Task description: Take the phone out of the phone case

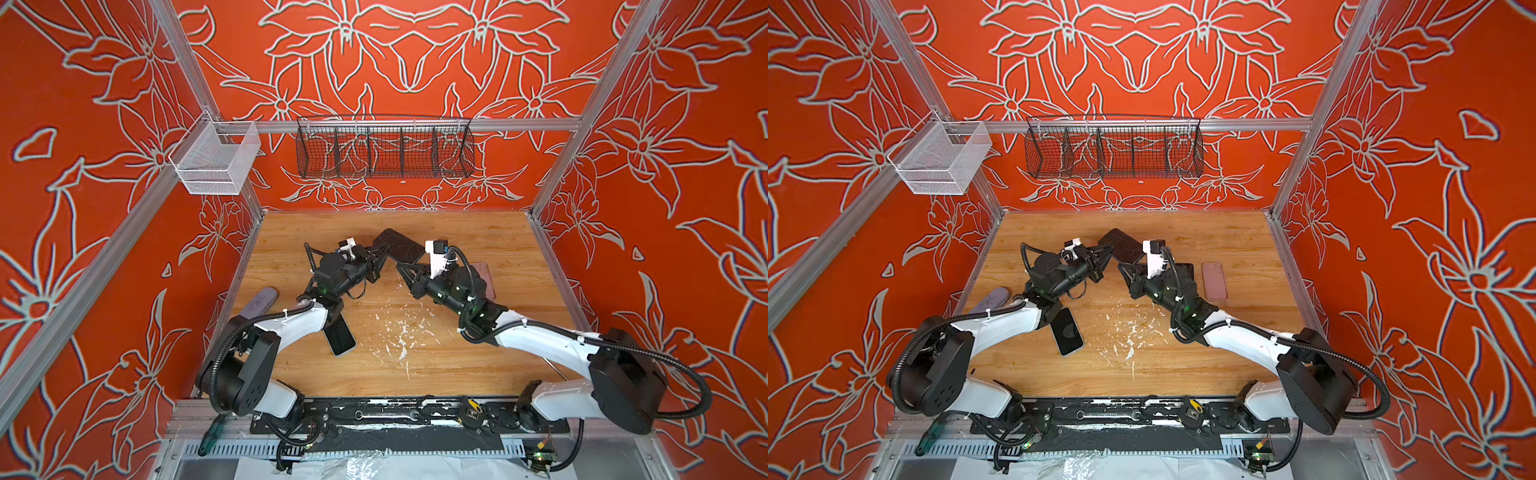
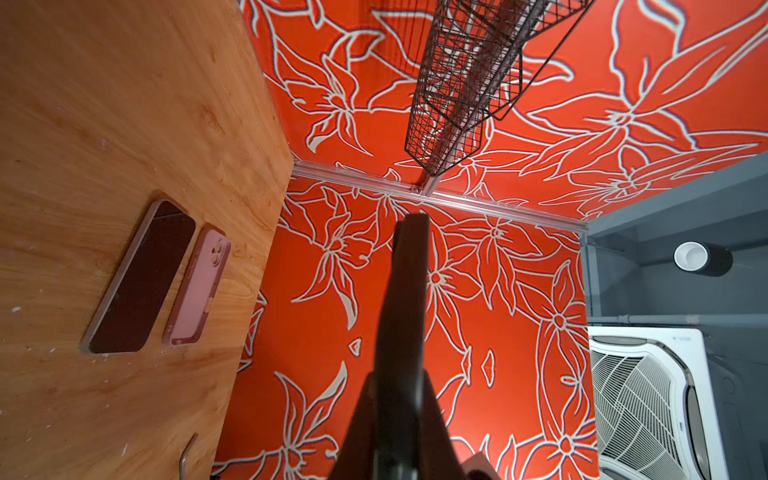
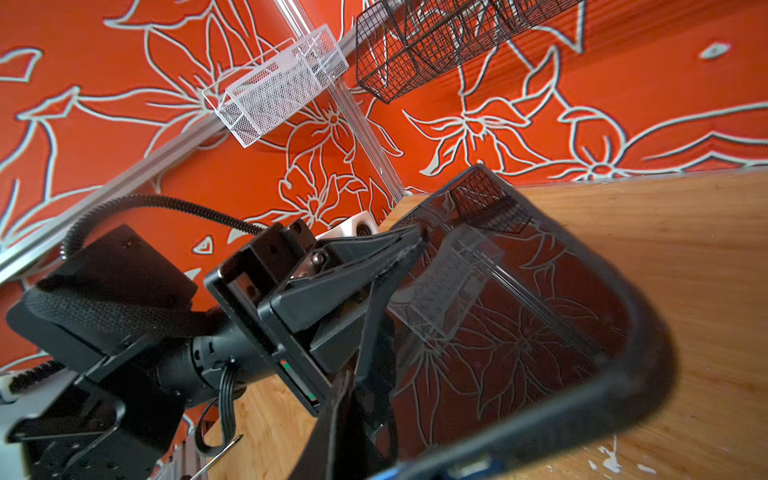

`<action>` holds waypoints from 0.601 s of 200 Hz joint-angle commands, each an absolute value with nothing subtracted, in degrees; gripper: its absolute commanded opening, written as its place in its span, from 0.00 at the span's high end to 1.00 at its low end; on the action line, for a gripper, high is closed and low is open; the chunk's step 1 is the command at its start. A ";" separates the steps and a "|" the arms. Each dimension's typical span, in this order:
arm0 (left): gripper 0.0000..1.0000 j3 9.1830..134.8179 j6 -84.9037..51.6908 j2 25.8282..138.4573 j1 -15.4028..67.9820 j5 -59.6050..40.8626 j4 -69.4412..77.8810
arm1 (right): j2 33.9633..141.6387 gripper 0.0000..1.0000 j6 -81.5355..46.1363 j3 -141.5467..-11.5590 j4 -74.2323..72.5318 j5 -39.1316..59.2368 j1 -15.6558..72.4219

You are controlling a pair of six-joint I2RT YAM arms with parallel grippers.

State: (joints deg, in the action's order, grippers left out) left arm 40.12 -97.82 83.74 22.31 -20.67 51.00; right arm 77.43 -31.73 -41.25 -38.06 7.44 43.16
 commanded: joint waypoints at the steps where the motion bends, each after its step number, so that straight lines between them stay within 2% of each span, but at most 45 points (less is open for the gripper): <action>1: 1.00 43.24 -99.19 80.29 22.04 -20.56 56.09 | 78.77 0.81 -23.81 -38.51 -27.68 3.42 42.41; 41: 1.00 43.24 -98.92 79.26 22.06 -20.09 55.39 | 78.53 0.87 -22.96 -38.56 -26.73 3.51 42.15; 120: 1.00 43.55 -100.28 77.75 22.08 -19.91 56.16 | 76.79 0.82 -21.86 -36.04 -26.74 2.20 41.24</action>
